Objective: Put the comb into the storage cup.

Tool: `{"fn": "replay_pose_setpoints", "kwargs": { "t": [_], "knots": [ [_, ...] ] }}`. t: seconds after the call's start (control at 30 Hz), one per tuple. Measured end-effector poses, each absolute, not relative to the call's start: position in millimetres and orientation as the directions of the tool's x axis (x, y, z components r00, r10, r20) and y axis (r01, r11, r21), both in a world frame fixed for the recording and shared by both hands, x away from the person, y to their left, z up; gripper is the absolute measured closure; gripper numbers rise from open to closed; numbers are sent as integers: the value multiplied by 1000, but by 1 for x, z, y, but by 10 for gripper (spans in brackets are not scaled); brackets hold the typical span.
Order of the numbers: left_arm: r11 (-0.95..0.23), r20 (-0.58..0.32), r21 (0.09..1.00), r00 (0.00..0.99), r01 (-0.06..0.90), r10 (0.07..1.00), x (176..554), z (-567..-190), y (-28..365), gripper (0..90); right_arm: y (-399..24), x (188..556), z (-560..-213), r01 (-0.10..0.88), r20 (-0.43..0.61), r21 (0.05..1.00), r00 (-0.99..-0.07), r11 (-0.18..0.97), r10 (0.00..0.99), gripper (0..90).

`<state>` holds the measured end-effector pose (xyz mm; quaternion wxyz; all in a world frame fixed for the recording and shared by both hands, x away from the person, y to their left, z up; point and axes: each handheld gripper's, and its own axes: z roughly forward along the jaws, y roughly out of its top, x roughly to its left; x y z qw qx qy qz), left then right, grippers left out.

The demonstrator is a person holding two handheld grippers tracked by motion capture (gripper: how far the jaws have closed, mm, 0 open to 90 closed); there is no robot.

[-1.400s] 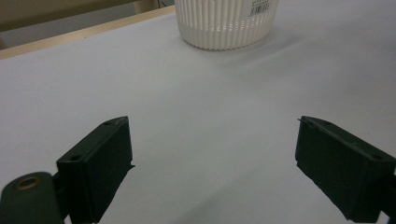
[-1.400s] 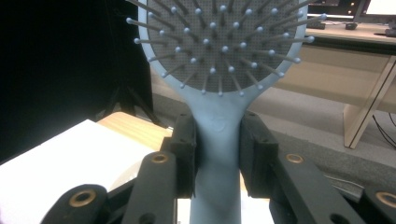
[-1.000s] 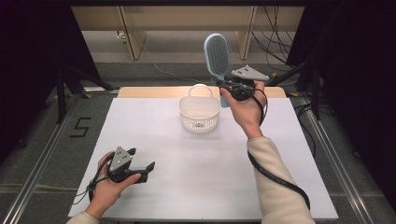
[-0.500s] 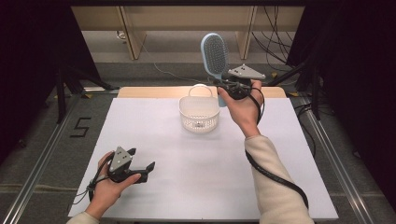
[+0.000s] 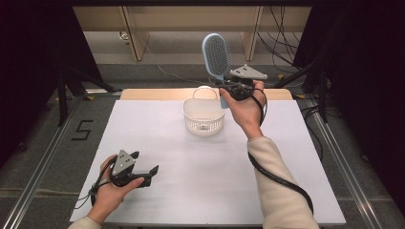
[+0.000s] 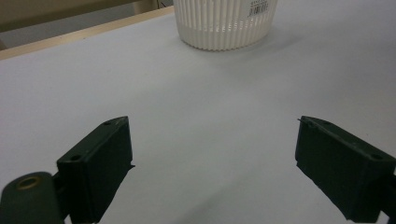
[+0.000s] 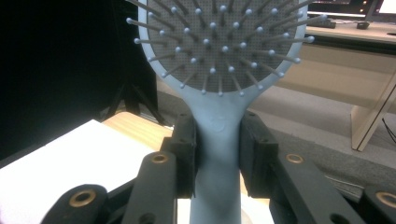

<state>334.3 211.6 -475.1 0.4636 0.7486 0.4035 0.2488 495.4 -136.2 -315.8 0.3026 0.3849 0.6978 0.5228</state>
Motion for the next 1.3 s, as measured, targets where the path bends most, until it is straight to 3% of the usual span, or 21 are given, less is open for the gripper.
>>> {"fn": "replay_pose_setpoints", "kwargs": {
  "t": [1.3],
  "knots": [
    [-249,1,894,553,372,833,334,-475,212,106,-118,508,-320,231,-23,958,-530,171,847,703]
  ]
}}
